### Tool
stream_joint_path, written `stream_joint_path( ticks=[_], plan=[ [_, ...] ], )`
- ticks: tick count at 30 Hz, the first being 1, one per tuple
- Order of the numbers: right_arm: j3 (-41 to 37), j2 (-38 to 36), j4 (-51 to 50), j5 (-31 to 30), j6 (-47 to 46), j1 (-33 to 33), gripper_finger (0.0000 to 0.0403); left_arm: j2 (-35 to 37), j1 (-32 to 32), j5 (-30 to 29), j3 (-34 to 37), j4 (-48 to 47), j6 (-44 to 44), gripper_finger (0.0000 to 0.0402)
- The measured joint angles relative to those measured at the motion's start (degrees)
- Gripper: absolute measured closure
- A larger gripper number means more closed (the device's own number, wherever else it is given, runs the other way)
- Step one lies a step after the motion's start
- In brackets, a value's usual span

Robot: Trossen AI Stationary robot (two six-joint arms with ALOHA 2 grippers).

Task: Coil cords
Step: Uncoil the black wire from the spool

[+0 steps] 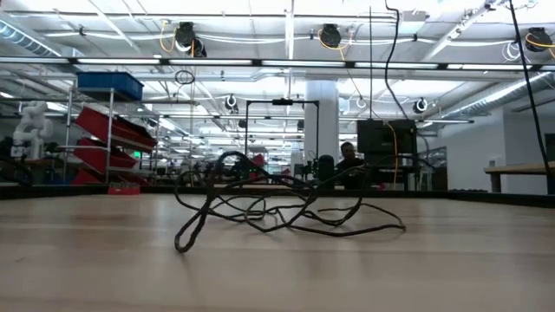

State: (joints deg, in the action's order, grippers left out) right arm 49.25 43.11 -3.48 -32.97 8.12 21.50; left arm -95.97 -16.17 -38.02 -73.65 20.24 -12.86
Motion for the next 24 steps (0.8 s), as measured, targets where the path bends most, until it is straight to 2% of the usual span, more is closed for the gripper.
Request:
stream_joint_path(
  ticks=[4,8,14,19,24],
  plan=[
    [0.0,0.0,0.2,0.0,0.0,0.0,0.0403,-3.6,1.3,2.1,0.0,10.9,0.0,0.0237],
    [0.0,0.0,0.2,0.0,0.0,0.0,0.0403,-5.6,2.1,6.0,0.0,16.3,0.4,0.0237],
    [0.0,0.0,0.2,0.0,0.0,0.0,0.0403,-9.5,2.0,6.6,0.0,24.4,-1.7,0.0237],
    [0.0,0.0,0.2,0.0,0.1,0.0,0.0403,-11.9,2.0,7.9,0.0,29.6,-4.1,0.0237],
    [0.0,0.0,0.2,0.0,0.2,0.0,0.0403,-13.4,1.5,7.7,0.0,30.0,-4.1,0.0237]
  ],
)
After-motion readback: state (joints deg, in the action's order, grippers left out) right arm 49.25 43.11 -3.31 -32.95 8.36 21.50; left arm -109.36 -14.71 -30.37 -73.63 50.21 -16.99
